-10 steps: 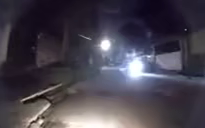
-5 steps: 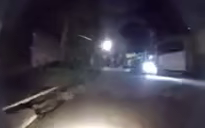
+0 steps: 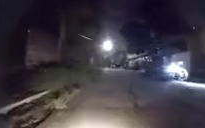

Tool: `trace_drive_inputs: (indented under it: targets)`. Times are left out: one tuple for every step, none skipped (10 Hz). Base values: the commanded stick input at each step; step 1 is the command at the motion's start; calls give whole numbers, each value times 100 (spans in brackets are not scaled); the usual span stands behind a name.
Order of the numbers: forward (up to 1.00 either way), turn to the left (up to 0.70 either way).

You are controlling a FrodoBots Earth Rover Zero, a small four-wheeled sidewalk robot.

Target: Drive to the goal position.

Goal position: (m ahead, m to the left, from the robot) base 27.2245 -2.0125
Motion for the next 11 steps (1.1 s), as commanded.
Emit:
trace_drive_inputs:
  targets:
    - [70,0]
    - [70,0]
    - [70,0]
    - [57,0]
    - [3,0]
    - [70,0]
    - [70,-1]
    - [70,-16]
    - [70,-32]
    - [70,-35]
    - [70,-35]
